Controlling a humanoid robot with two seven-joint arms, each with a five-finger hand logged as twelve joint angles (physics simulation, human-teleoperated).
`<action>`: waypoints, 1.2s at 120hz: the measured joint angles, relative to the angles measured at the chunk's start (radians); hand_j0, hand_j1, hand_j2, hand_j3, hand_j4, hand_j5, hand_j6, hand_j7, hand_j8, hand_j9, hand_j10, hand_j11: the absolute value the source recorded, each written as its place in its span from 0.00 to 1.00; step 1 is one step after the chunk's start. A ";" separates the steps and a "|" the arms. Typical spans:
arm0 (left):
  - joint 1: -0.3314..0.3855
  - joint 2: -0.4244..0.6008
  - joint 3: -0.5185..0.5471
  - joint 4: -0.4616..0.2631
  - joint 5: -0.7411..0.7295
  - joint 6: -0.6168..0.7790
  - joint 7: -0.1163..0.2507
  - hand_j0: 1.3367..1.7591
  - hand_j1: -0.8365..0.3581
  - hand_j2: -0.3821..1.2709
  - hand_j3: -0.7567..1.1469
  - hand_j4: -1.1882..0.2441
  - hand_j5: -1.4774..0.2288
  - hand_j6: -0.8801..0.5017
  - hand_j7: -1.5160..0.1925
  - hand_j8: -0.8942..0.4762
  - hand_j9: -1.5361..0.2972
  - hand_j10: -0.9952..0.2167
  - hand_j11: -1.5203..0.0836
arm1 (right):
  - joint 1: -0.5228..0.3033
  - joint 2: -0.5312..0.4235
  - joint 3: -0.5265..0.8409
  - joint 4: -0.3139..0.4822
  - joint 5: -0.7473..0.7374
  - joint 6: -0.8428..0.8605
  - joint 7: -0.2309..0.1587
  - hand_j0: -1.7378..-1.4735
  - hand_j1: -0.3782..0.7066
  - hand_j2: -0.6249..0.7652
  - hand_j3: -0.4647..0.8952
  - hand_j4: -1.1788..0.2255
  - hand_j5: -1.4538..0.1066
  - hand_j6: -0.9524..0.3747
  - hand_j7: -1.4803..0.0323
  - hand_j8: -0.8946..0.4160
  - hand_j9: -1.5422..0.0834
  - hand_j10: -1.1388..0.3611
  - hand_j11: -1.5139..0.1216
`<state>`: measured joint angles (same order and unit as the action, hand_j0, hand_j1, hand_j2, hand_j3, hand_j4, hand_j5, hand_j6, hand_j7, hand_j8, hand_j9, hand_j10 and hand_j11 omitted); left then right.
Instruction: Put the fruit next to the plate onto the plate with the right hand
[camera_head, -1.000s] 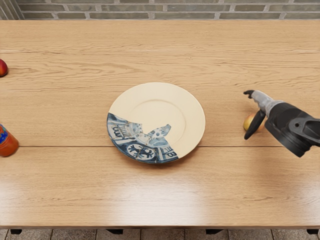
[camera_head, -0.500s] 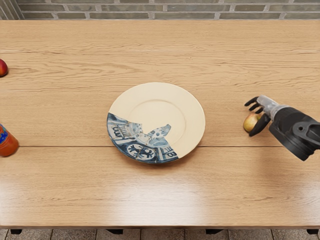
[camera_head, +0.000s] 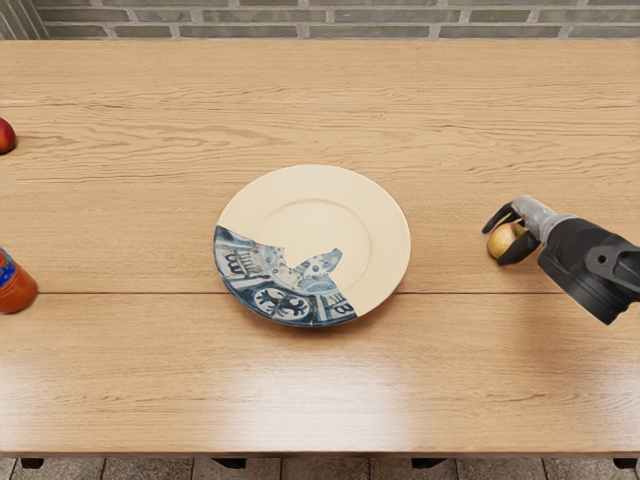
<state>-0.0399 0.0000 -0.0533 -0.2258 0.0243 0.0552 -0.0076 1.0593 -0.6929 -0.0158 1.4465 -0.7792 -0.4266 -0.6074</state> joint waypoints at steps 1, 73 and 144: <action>0.000 0.000 0.000 0.000 0.000 0.000 0.000 0.76 0.99 0.23 0.40 0.83 0.87 0.64 0.89 0.65 0.84 0.82 0.95 | 0.000 0.000 0.000 0.000 0.001 0.000 0.000 0.33 0.60 0.43 0.34 0.37 0.44 0.44 0.44 0.55 0.41 0.66 0.37; 0.000 0.000 -0.001 0.000 0.000 0.000 0.000 0.76 0.99 0.23 0.40 0.83 0.87 0.64 0.89 0.65 0.84 0.82 0.95 | 0.007 0.083 0.285 0.069 0.045 0.097 -0.003 0.35 0.58 0.46 0.34 0.34 0.30 0.44 0.36 0.48 0.35 0.46 0.33; 0.000 0.000 -0.001 0.000 0.000 0.000 0.000 0.76 0.99 0.23 0.40 0.83 0.87 0.64 0.89 0.65 0.84 0.82 0.95 | -0.003 0.354 0.299 0.025 0.045 0.115 -0.004 0.34 0.64 0.53 0.34 0.33 0.27 0.48 0.34 0.52 0.33 0.48 0.30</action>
<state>-0.0399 0.0000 -0.0539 -0.2261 0.0247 0.0553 -0.0077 1.0567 -0.3388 0.2835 1.4715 -0.7347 -0.3118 -0.6111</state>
